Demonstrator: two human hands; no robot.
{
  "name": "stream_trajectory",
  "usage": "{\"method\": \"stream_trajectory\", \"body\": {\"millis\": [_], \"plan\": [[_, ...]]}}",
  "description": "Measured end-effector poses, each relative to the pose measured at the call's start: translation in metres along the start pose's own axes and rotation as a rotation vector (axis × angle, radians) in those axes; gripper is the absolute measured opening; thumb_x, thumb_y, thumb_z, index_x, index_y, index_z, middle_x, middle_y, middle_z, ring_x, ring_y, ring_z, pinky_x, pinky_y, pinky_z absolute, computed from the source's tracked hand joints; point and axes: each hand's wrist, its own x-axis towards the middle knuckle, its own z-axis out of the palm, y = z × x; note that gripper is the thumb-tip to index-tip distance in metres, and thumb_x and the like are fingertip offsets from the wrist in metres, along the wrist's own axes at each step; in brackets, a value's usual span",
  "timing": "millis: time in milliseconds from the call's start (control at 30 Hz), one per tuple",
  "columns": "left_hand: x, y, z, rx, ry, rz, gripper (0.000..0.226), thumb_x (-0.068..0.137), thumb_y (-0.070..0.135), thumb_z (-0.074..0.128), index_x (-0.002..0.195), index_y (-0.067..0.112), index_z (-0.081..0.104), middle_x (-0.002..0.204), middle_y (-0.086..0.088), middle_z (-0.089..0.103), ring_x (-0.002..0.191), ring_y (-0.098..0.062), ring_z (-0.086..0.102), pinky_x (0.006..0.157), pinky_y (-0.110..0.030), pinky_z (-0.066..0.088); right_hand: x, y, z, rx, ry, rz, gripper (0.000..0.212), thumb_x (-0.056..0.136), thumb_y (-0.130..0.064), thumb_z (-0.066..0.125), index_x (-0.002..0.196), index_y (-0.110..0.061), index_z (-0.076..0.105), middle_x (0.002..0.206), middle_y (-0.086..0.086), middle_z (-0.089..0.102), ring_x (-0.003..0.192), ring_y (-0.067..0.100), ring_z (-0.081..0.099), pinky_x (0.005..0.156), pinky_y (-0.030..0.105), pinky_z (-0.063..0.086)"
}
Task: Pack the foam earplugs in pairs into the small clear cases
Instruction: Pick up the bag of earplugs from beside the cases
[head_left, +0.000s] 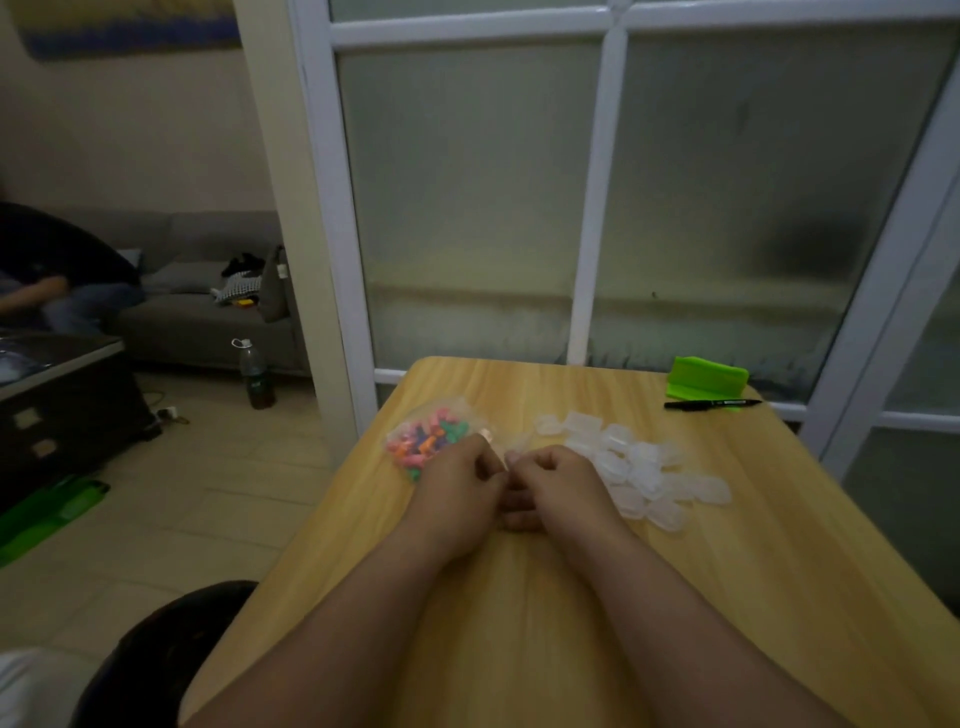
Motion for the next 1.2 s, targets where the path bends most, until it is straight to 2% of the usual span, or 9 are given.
{"method": "stream_trajectory", "body": {"millis": [100, 233, 367, 467, 533, 667, 833, 1000, 1200], "plan": [[0.005, -0.003, -0.001, -0.014, -0.030, 0.002, 0.014, 0.096, 0.024, 0.072, 0.089, 0.014, 0.064, 0.083, 0.001, 0.069, 0.077, -0.011, 0.062, 0.070, -0.030, 0.050, 0.004, -0.003, -0.004, -0.021, 0.001, -0.030, 0.016, 0.105, -0.018, 0.064, 0.102, -0.003, 0.069, 0.090, 0.016, 0.076, 0.075, 0.029, 0.077, 0.064, 0.040, 0.065], [0.011, -0.007, -0.007, -0.072, -0.093, 0.001, 0.016, 0.098, 0.034, 0.070, 0.094, 0.019, 0.065, 0.084, 0.003, 0.069, 0.072, -0.005, 0.060, 0.063, -0.019, 0.044, 0.004, -0.005, -0.011, -0.043, -0.026, -0.087, 0.021, 0.107, -0.018, 0.061, 0.100, -0.002, 0.073, 0.086, 0.015, 0.077, 0.068, 0.021, 0.074, 0.064, 0.034, 0.064], [0.013, -0.009, -0.012, -0.174, -0.151, -0.020, 0.019, 0.101, 0.035, 0.067, 0.096, 0.017, 0.064, 0.079, -0.005, 0.071, 0.062, -0.011, 0.062, 0.060, -0.032, 0.051, 0.002, -0.004, -0.014, -0.026, -0.087, -0.116, 0.025, 0.108, -0.018, 0.061, 0.097, -0.004, 0.078, 0.082, 0.010, 0.078, 0.073, 0.020, 0.075, 0.067, 0.032, 0.063], [0.014, -0.010, -0.011, -0.085, -0.129, 0.033, 0.018, 0.103, 0.034, 0.064, 0.094, 0.019, 0.062, 0.083, -0.006, 0.070, 0.068, -0.013, 0.062, 0.066, -0.036, 0.052, 0.002, -0.003, -0.014, -0.037, -0.084, -0.112, 0.024, 0.108, -0.018, 0.061, 0.097, -0.007, 0.079, 0.084, 0.013, 0.079, 0.077, 0.025, 0.076, 0.068, 0.033, 0.063], [0.012, -0.010, -0.010, -0.048, -0.116, 0.060, 0.017, 0.105, 0.033, 0.061, 0.093, 0.020, 0.062, 0.083, -0.002, 0.067, 0.071, -0.012, 0.060, 0.065, -0.031, 0.049, 0.002, -0.003, -0.012, -0.062, -0.078, -0.109, 0.024, 0.109, -0.021, 0.060, 0.100, -0.007, 0.077, 0.089, 0.015, 0.079, 0.082, 0.031, 0.078, 0.067, 0.035, 0.063], [0.011, -0.005, -0.007, -0.001, -0.118, 0.084, 0.013, 0.104, 0.028, 0.060, 0.093, 0.020, 0.060, 0.088, 0.002, 0.066, 0.078, -0.011, 0.060, 0.067, -0.028, 0.047, -0.001, -0.006, -0.009, -0.140, -0.091, -0.125, 0.028, 0.107, -0.032, 0.062, 0.105, -0.006, 0.072, 0.093, 0.012, 0.078, 0.079, 0.025, 0.078, 0.062, 0.034, 0.063], [0.014, -0.007, -0.010, 0.026, -0.225, 0.100, 0.022, 0.105, 0.032, 0.059, 0.085, 0.023, 0.054, 0.083, 0.004, 0.062, 0.074, -0.009, 0.054, 0.067, -0.031, 0.042, 0.003, -0.006, -0.012, -0.136, -0.076, -0.132, 0.027, 0.108, -0.030, 0.061, 0.099, -0.006, 0.070, 0.088, 0.015, 0.078, 0.079, 0.034, 0.076, 0.073, 0.050, 0.066], [0.014, -0.007, -0.009, -0.059, -0.197, 0.058, 0.020, 0.106, 0.029, 0.056, 0.089, 0.017, 0.055, 0.078, 0.001, 0.064, 0.067, -0.010, 0.055, 0.062, -0.031, 0.042, 0.000, -0.008, -0.010, -0.180, -0.092, -0.101, 0.032, 0.109, -0.033, 0.059, 0.104, -0.004, 0.069, 0.079, 0.010, 0.076, 0.074, 0.030, 0.074, 0.072, 0.045, 0.064], [0.017, -0.010, -0.016, -0.193, -0.037, -0.077, 0.015, 0.104, 0.019, 0.055, 0.096, 0.007, 0.057, 0.091, -0.013, 0.068, 0.074, -0.024, 0.061, 0.067, -0.042, 0.050, -0.007, -0.010, -0.008, -0.121, -0.059, -0.092, 0.027, 0.112, -0.021, 0.052, 0.106, 0.003, 0.062, 0.097, 0.016, 0.076, 0.079, 0.026, 0.080, 0.072, 0.041, 0.066]]}}
